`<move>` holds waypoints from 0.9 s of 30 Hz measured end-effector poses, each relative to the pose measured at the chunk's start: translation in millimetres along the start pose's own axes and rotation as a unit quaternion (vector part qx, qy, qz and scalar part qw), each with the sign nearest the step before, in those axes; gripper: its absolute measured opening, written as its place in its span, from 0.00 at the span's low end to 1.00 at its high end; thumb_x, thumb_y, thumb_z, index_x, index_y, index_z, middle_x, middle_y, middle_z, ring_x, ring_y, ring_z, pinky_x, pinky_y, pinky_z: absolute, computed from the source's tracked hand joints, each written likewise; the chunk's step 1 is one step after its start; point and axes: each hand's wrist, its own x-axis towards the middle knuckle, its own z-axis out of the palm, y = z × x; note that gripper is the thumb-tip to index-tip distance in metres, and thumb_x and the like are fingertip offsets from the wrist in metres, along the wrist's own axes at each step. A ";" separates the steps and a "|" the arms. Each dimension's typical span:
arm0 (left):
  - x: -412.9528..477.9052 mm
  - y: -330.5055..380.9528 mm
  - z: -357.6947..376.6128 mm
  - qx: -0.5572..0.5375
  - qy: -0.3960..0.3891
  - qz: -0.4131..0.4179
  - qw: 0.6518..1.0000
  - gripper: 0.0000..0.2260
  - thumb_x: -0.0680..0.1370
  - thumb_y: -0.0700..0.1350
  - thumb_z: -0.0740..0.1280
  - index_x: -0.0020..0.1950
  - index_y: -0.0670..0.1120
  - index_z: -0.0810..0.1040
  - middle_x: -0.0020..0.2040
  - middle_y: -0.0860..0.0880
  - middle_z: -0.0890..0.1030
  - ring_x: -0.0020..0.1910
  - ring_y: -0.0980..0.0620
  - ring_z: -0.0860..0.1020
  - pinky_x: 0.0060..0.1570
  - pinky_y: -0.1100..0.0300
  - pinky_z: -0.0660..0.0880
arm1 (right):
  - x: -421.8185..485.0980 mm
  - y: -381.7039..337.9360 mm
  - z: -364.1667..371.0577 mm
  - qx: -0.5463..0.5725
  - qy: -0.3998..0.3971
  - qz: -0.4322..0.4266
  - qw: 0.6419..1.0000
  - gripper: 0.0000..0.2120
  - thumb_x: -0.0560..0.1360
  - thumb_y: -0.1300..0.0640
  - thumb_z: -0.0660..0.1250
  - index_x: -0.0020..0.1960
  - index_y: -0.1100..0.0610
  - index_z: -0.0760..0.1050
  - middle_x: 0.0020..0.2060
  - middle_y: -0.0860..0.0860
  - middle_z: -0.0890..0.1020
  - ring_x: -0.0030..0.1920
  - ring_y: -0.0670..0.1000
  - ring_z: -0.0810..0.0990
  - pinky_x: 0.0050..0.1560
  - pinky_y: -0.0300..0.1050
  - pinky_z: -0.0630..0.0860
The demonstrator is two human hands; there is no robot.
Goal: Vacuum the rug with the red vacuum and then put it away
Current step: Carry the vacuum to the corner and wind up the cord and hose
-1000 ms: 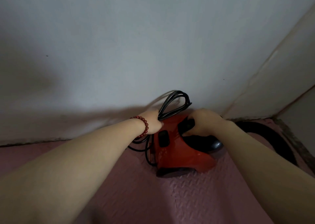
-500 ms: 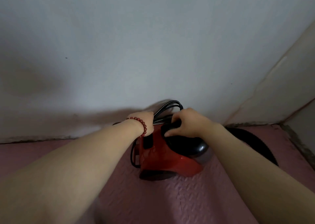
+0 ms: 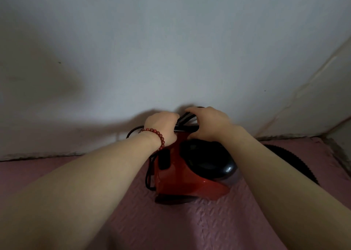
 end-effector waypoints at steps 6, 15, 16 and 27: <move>9.4 -1.1 6.9 -0.085 0.056 0.036 0.994 0.06 0.72 0.45 0.67 0.46 0.54 0.77 0.40 0.53 0.80 0.41 0.50 0.79 0.36 0.58 0.74 | 5.1 5.3 3.1 0.011 0.064 0.062 0.996 0.16 0.70 0.50 0.69 0.57 0.44 0.76 0.52 0.50 0.80 0.53 0.55 0.79 0.44 0.44 0.72; 26.3 5.1 21.9 -0.097 0.062 0.149 0.982 0.14 0.72 0.50 0.71 0.56 0.48 0.79 0.53 0.51 0.77 0.55 0.52 0.74 0.55 0.59 0.71 | 9.5 37.1 10.7 0.034 0.024 0.186 0.982 0.09 0.69 0.54 0.71 0.49 0.49 0.83 0.46 0.54 0.82 0.48 0.56 0.80 0.43 0.40 0.72; 25.5 0.2 22.9 -0.083 0.062 0.163 0.981 0.15 0.73 0.52 0.69 0.57 0.47 0.79 0.54 0.50 0.76 0.56 0.51 0.73 0.57 0.59 0.71 | 10.1 42.0 13.0 0.041 0.022 0.194 0.980 0.09 0.69 0.54 0.71 0.49 0.50 0.83 0.47 0.54 0.83 0.49 0.56 0.80 0.44 0.41 0.73; 7.9 -8.6 47.5 0.158 0.116 0.098 0.976 0.15 0.69 0.38 0.64 0.54 0.49 0.76 0.55 0.47 0.72 0.54 0.46 0.70 0.55 0.50 0.63 | 19.6 57.3 23.2 0.031 0.024 0.205 0.978 0.10 0.70 0.57 0.70 0.50 0.56 0.81 0.50 0.56 0.81 0.51 0.57 0.79 0.44 0.41 0.72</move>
